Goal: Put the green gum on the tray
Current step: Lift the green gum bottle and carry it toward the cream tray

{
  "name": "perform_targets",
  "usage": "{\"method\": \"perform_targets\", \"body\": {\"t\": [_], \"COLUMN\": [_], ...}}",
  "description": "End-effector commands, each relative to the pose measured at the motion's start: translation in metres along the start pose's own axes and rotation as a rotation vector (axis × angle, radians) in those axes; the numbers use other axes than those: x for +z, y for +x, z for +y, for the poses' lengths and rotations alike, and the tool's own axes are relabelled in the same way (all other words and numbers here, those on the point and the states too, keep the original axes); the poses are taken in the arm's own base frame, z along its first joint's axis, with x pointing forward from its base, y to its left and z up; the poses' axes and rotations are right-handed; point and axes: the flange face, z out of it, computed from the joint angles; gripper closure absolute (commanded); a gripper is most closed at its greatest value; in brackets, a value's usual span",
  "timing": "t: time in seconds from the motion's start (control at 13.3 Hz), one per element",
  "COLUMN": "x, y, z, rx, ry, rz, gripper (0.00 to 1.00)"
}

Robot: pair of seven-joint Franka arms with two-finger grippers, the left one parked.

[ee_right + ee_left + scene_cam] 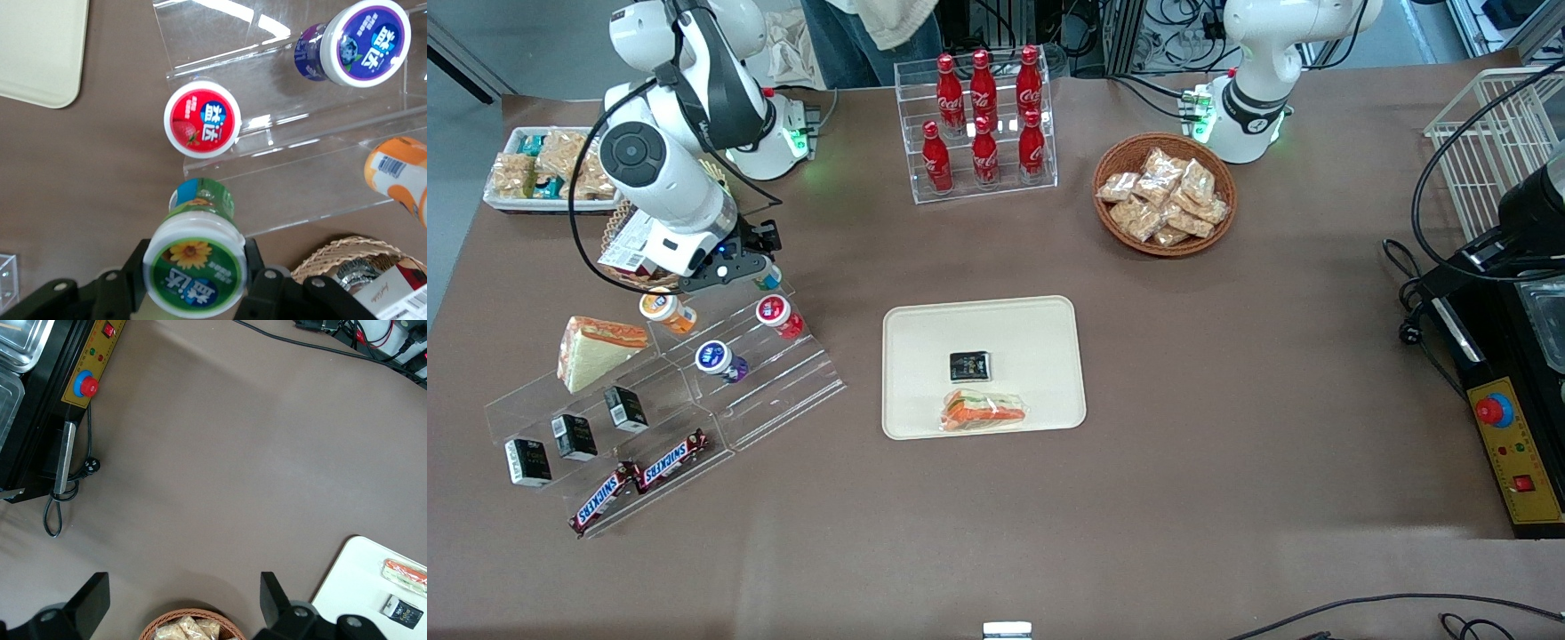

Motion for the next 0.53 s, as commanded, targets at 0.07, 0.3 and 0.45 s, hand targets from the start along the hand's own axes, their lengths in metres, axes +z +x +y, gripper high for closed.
{"method": "perform_targets", "body": {"t": [0.07, 0.3, 0.45], "x": [-0.034, -0.061, -0.066], "y": [-0.002, 0.007, 0.010], "z": [-0.008, -0.014, -0.031], "rx": [0.005, 0.014, 0.025], "ry": [0.059, 0.093, 0.134], "rz": [-0.006, 0.025, 0.028], "gripper": [0.72, 0.72, 0.72]}}
